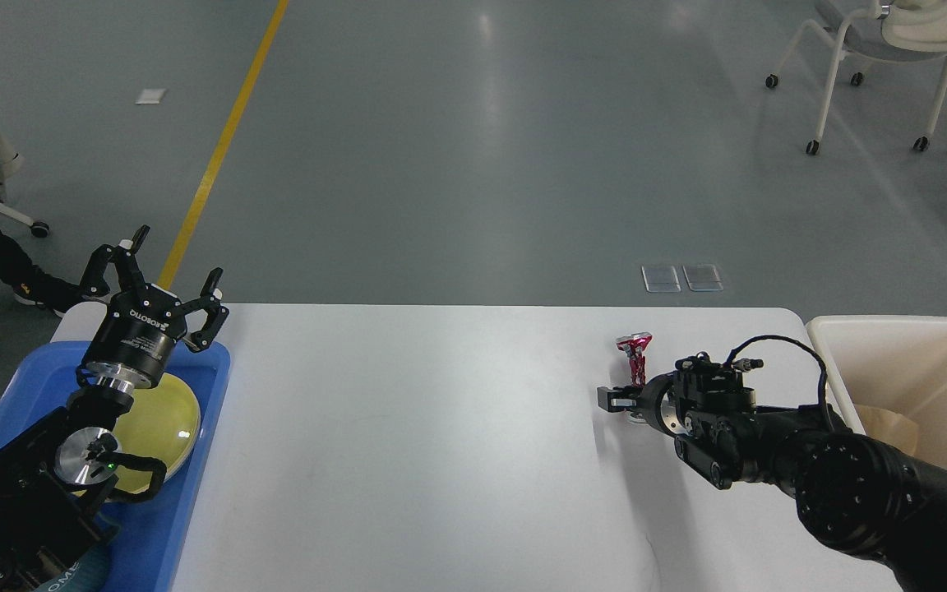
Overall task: Tidy desktop
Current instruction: 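Lift the red can and drop it into the bin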
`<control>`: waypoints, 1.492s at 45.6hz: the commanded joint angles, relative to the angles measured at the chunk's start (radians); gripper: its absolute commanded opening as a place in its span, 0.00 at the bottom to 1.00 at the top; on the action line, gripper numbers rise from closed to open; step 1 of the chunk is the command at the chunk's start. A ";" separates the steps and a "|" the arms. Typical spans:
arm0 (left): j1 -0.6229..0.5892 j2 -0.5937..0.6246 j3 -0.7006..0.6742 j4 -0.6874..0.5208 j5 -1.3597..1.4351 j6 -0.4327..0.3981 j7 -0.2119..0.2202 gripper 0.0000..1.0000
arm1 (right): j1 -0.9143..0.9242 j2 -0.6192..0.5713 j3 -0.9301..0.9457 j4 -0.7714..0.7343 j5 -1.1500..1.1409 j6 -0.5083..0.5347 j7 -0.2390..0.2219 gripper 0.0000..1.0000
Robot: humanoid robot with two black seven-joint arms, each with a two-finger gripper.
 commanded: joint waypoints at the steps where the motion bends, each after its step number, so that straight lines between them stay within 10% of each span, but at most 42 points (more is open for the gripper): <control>1: 0.000 0.000 0.000 0.000 0.000 0.000 0.000 1.00 | 0.036 -0.013 0.000 0.018 -0.002 0.004 0.006 0.00; 32: 0.000 0.000 0.000 0.000 0.000 0.001 0.000 1.00 | 0.784 -0.506 -0.163 0.762 0.001 0.087 0.025 0.00; 52: 0.000 0.000 -0.002 0.000 0.000 0.000 0.000 1.00 | 1.401 -0.781 -0.188 0.898 -0.003 0.918 0.107 0.00; 68: 0.000 0.000 -0.002 0.000 0.000 0.000 0.000 1.00 | 1.348 -0.974 -0.197 0.809 -0.289 0.918 0.107 0.00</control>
